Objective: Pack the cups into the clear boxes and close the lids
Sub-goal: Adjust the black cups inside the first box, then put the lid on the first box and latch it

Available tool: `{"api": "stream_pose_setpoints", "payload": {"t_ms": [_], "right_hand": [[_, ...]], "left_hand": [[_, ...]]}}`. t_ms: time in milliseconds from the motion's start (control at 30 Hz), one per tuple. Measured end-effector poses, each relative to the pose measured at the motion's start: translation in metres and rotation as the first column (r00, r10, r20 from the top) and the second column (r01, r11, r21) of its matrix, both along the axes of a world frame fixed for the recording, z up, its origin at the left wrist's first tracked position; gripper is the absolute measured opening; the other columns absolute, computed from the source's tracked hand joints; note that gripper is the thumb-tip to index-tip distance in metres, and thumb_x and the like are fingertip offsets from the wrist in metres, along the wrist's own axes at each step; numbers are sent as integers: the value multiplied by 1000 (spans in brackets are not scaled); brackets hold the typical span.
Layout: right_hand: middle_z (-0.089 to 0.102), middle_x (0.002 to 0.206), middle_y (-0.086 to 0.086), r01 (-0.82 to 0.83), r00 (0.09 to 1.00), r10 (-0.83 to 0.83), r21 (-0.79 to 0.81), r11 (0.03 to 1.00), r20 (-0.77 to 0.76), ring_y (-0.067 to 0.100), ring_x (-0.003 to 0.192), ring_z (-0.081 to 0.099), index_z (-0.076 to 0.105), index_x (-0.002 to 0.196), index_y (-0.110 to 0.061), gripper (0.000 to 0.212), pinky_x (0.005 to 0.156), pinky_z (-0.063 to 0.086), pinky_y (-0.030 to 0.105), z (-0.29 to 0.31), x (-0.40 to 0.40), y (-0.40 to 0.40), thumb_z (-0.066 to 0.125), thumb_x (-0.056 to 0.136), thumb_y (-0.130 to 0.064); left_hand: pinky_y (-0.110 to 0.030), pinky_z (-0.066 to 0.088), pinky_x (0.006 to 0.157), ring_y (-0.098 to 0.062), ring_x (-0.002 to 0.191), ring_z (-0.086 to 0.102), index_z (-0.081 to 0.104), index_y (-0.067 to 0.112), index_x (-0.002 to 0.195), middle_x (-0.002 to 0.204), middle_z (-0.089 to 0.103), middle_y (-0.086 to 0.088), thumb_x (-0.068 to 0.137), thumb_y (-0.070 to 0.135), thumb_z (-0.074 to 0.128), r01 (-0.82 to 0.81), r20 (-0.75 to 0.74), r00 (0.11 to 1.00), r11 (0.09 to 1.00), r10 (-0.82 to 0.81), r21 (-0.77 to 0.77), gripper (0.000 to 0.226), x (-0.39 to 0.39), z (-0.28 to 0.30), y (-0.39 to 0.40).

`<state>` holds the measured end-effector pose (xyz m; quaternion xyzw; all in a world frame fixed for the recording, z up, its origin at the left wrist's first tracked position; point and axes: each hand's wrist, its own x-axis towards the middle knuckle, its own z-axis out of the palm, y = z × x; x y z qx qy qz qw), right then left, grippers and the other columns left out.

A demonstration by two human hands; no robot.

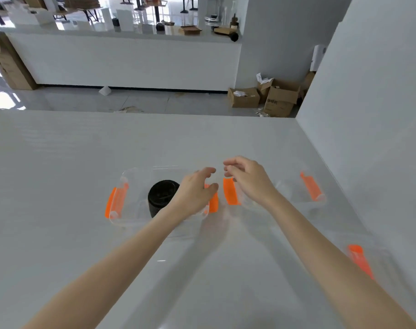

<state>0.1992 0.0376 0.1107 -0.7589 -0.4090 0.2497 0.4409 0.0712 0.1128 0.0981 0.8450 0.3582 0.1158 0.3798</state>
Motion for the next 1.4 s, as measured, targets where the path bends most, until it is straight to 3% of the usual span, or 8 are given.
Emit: {"api": "stream_pose_setpoints", "payload": {"t_ms": [300, 500, 633, 767, 900, 1200, 1400], "right_hand": [[67, 90, 6, 437, 899, -437, 6, 899, -17, 18, 73, 65, 65, 105, -10, 22, 71, 47, 23, -3, 64, -155, 48, 91, -9], [68, 81, 5, 695, 716, -698, -114, 710, 22, 19, 69, 65, 66, 93, -13, 16, 61, 46, 20, -39, 81, -263, 51, 87, -10], [69, 77, 10, 807, 570, -813, -269, 526, 120, 28, 78, 67, 69, 89, -9, 15, 73, 54, 37, -75, 83, -318, 55, 82, -9], [72, 99, 19, 831, 493, -842, -404, 383, 217, 33, 99, 65, 70, 96, -4, 20, 86, 50, 36, -113, 78, -358, 58, 81, -8], [67, 109, 23, 831, 457, -850, -466, 304, 262, 36, 104, 61, 62, 107, 1, 29, 88, 47, 38, -134, 79, -379, 60, 82, -14], [68, 97, 27, 817, 485, -820, -493, 300, 305, 38, 95, 63, 66, 93, 5, 19, 79, 49, 40, -148, 84, -383, 56, 81, -6], [72, 85, 24, 830, 468, -827, -477, 290, 311, 37, 85, 67, 69, 84, -1, 18, 76, 55, 41, -141, 83, -384, 53, 82, -7]], "left_hand": [[-26, 40, 98, -20, 114, 56, 49, 14, 130, 126, 58, -8, 88, 19, 52, 318, 58, 948, 945, -314, -75, 42, 76, -6, -94], [-21, 38, 88, -20, 109, 58, 51, 12, 127, 125, 60, -8, 88, 18, 53, 475, 32, 879, 872, -475, -117, 40, 113, -29, -150], [-25, 40, 92, -22, 113, 57, 53, 12, 125, 129, 57, -9, 88, 19, 52, 566, -64, 815, 815, -576, -125, 38, 129, -54, -175], [-29, 40, 97, -24, 114, 55, 55, 14, 124, 129, 57, -11, 88, 19, 52, 651, -175, 729, 750, -661, -121, 36, 139, -78, -193], [-33, 39, 100, -25, 117, 52, 54, 16, 124, 129, 54, -11, 87, 19, 52, 717, -274, 656, 694, -704, -66, 38, 152, -95, -202], [-33, 27, 112, -21, 135, 35, 49, 21, 131, 149, 36, -3, 89, 20, 49, 833, -404, 509, 553, -760, 10, 42, 166, -117, -196], [-28, 26, 110, -21, 133, 38, 50, 12, 130, 146, 38, -7, 89, 17, 51, 857, -385, 466, 514, -797, -26, 41, 169, -121, -198]]}}
